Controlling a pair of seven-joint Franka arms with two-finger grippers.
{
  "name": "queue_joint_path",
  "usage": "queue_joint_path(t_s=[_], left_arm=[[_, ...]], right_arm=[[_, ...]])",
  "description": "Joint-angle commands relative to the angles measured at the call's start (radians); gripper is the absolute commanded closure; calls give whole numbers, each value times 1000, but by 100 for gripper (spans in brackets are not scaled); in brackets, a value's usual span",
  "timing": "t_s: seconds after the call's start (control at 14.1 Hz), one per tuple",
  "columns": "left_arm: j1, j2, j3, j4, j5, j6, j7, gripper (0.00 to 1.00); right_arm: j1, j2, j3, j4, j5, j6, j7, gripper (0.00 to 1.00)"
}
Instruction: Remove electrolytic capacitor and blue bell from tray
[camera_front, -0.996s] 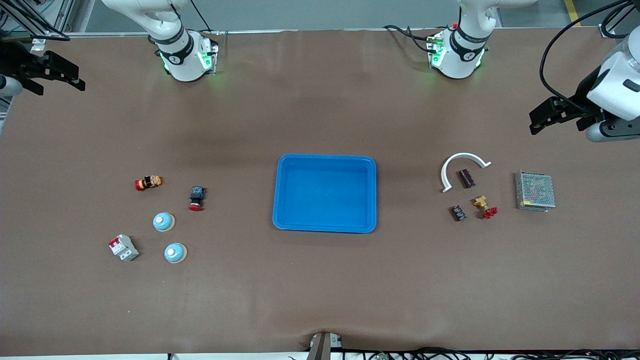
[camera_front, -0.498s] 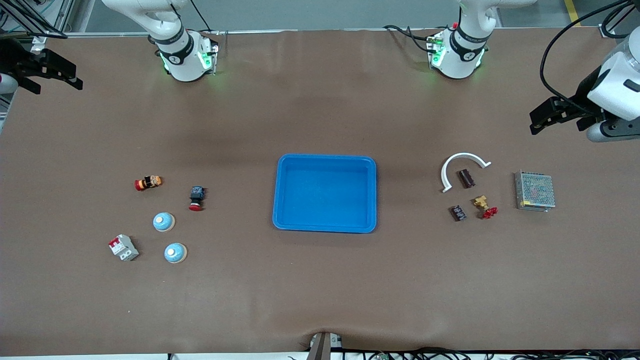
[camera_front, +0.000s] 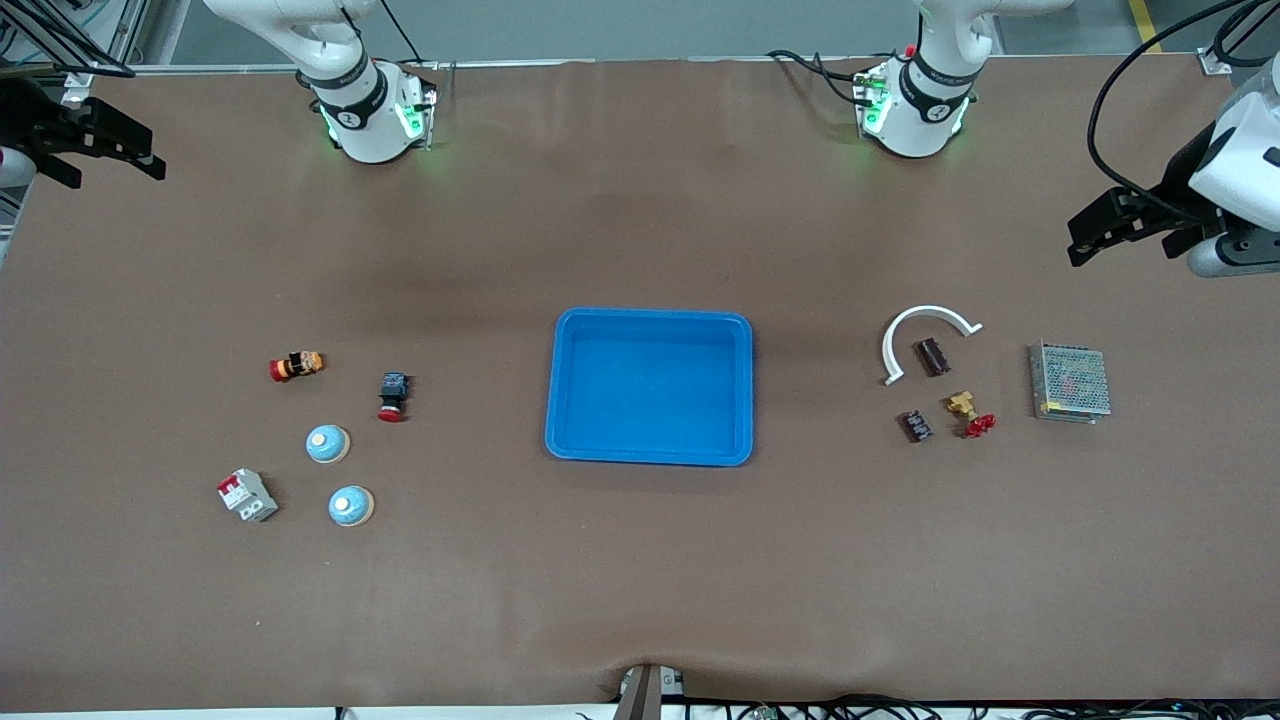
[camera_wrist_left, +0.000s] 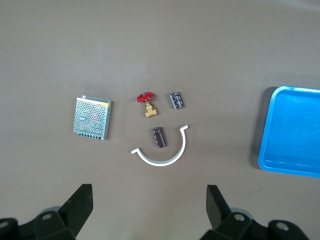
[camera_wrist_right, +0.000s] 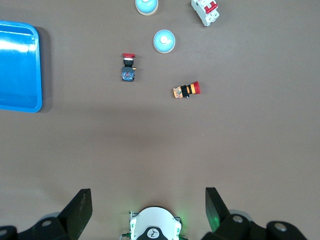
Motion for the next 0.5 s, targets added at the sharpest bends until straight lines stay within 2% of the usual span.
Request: queue_joint_path(t_s=[0.0, 0.43], left_arm=[[6, -34, 0, -19, -18, -14, -3, 0], [6, -116, -1, -124, -18, 30, -3, 0]], right_arm=[[17, -15, -1, 1, -19, 3, 3, 0], [17, -13, 0, 1, -19, 4, 3, 0]])
